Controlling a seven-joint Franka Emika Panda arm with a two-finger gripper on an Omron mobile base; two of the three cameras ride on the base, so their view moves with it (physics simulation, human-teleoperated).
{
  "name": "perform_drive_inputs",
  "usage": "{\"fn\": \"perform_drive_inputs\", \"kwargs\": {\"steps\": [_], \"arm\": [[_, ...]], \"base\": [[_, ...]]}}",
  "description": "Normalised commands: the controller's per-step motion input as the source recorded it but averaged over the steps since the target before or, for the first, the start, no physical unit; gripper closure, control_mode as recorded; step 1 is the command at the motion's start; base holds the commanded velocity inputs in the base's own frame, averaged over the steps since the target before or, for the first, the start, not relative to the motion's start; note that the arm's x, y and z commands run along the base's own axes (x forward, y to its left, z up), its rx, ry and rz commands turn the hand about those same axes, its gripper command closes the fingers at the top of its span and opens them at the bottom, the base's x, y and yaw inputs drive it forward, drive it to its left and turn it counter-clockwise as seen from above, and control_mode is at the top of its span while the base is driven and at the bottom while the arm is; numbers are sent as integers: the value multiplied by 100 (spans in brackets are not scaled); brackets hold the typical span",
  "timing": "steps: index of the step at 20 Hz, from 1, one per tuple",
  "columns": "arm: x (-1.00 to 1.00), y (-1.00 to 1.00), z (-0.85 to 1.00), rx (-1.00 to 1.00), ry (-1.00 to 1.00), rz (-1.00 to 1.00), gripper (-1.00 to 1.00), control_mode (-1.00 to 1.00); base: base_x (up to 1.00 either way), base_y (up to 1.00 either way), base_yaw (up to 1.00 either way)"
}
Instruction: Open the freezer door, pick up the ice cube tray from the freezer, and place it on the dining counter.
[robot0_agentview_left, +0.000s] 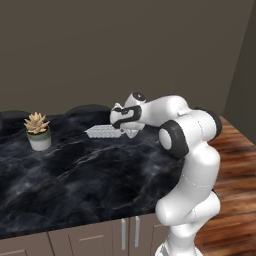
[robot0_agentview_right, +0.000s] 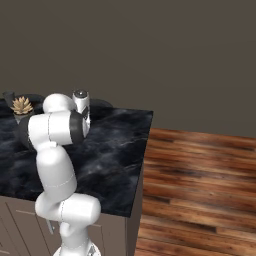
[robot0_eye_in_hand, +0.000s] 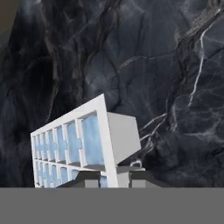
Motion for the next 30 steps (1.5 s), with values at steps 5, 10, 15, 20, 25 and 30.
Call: {"fn": "perform_drive_inputs", "kwargs": {"steps": [5, 10, 15, 20, 25, 30], "arm": [[1, 0, -7, 0, 0, 0, -100, -100], [0, 0, 0, 0, 0, 0, -100, -100], [0, 0, 0, 0, 0, 0, -100, -100], [0, -2, 8, 0, 3, 0, -100, -100], [0, -9, 26, 0, 4, 0, -100, -100], [-16, -19, 37, -3, 3, 1, -100, -100]], "base": [[0, 0, 0], [0, 0, 0], [0, 0, 0], [0, 0, 0], [0, 0, 0], [0, 0, 0]]}}
